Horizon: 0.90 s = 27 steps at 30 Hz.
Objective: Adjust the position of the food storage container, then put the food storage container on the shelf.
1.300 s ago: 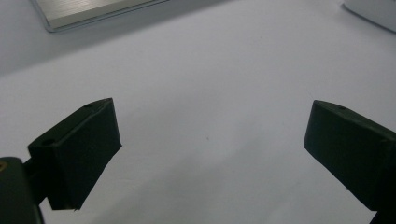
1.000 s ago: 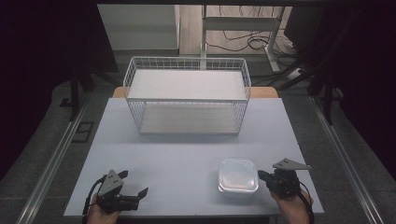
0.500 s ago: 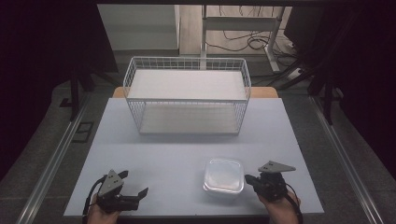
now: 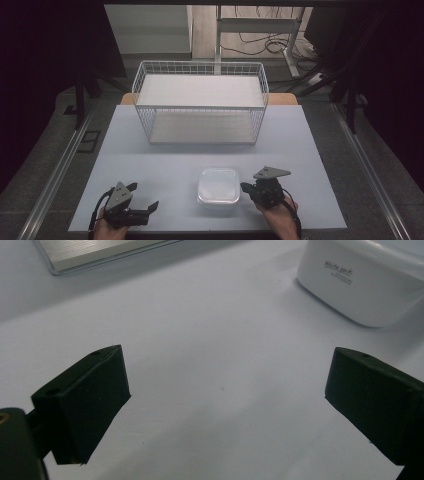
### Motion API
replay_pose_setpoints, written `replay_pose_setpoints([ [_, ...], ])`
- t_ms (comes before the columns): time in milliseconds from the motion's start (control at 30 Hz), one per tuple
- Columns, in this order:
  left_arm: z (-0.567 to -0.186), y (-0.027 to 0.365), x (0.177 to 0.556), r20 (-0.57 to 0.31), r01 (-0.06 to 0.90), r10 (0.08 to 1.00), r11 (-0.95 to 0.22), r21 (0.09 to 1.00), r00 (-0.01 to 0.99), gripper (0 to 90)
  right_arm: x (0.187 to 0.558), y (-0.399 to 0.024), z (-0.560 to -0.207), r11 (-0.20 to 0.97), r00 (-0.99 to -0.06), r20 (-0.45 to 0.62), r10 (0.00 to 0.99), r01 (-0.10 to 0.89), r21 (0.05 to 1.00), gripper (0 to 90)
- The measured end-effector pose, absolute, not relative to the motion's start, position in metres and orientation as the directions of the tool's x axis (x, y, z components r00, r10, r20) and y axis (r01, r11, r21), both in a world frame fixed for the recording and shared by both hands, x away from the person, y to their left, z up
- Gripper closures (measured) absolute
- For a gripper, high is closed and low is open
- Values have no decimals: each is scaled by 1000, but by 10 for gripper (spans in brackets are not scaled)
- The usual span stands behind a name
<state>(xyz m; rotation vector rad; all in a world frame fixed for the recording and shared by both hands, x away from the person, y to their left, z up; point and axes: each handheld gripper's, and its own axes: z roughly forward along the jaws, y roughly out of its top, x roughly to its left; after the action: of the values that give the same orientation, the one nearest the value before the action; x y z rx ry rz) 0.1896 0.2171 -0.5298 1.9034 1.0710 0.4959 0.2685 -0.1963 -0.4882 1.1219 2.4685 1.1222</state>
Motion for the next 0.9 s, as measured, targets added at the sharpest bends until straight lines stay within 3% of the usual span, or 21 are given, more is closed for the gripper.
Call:
replay_pose_setpoints([
  [333, -529, 215, 189, -77, 488, 822, -257, 834, 565, 37, 274, -177, -487, 444, -717, 102, 690, 530, 723, 874],
  [367, -529, 214, 189, -81, 489, 821, -254, 834, 565, 37, 273, -181, -486, 443, -715, 91, 694, 523, 728, 837],
  [400, -528, 214, 189, -95, 495, 820, -244, 834, 565, 41, 271, -191, -484, 447, -723, 63, 688, 491, 748, 700],
  [433, -528, 214, 189, -105, 499, 818, -238, 833, 566, 42, 269, -196, -484, 443, -717, 53, 695, 485, 754, 617],
  [467, -528, 214, 189, -105, 499, 818, -238, 833, 566, 43, 268, -201, -484, 439, -709, 45, 704, 484, 757, 557],
  [500, -528, 214, 189, -115, 505, 817, -232, 831, 565, 43, 268, -201, -484, 439, -709, 45, 704, 484, 757, 557],
  [533, -527, 213, 190, -128, 514, 812, -231, 826, 570, 46, 266, -211, -485, 427, -708, 50, 705, 479, 767, 462],
  [567, -527, 213, 190, -128, 514, 812, -231, 826, 570, 42, 266, -211, -485, 427, -708, 50, 705, 479, 767, 462],
  [600, -526, 211, 191, -124, 517, 811, -239, 822, 572, 38, 266, -218, -485, 412, -702, 59, 710, 481, 774, 374],
  [700, -523, 207, 193, -124, 513, 798, -251, 821, 590, 23, 267, -223, -485, 390, -697, 82, 712, 490, 779, 310],
  [900, -515, 195, 203, -163, 506, 753, -250, 826, 638, 55, 267, -217, -483, 398, -710, 105, 696, 504, 767, 284],
])
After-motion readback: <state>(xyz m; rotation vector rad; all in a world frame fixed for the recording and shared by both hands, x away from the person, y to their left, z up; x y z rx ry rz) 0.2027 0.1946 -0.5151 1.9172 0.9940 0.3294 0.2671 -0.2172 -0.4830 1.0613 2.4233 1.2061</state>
